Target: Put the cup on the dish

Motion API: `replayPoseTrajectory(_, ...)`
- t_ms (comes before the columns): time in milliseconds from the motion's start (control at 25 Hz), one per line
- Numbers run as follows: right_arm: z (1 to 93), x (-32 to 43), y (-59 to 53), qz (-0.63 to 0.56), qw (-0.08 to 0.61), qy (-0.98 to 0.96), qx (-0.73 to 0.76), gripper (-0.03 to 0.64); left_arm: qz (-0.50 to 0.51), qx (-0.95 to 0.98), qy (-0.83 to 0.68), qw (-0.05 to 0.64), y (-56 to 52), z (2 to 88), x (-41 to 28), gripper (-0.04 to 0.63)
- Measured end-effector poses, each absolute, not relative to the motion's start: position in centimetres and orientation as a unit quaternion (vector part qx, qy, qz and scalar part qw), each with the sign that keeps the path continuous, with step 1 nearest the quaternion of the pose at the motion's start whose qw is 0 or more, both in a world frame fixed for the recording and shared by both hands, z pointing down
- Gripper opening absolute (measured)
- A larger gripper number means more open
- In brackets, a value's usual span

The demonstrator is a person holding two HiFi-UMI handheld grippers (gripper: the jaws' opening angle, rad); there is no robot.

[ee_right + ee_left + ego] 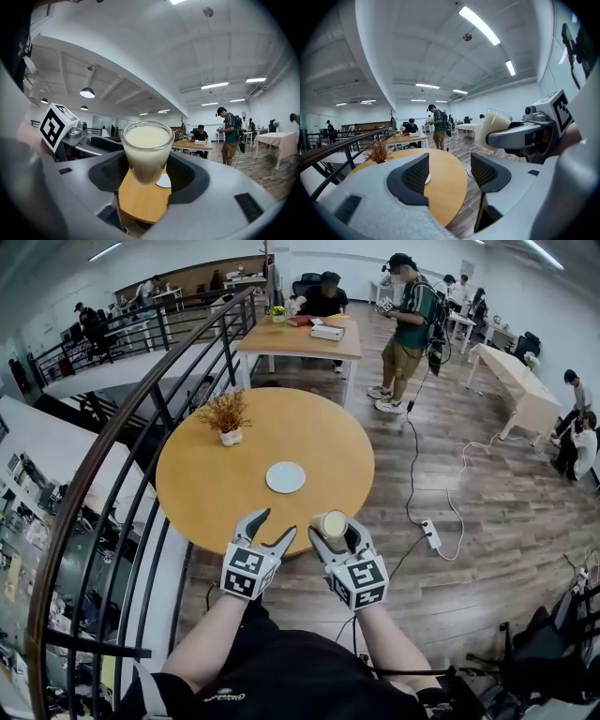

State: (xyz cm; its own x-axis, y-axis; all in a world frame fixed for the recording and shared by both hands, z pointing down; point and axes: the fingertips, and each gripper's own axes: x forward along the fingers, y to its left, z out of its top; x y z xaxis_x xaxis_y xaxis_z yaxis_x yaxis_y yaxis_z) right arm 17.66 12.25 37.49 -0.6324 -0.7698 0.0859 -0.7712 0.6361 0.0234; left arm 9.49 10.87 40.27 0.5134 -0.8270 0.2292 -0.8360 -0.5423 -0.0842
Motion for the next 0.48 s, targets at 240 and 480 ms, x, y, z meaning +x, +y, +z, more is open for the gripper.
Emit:
replayPoseTrajectory(240,37.1,17.4,10.6,-0.004,0.05,-0.903,0.426,0.249,0.112,0.869,-0.482,0.013,9.1,39.6,9.0,0.282)
replayPoseTrajectory(480,36.9,15.6,9.1,-0.016,0.058,-0.905,0.42,0.249,0.101,0.868,-0.486,0.017,7.5,39.9,7.4,0.282)
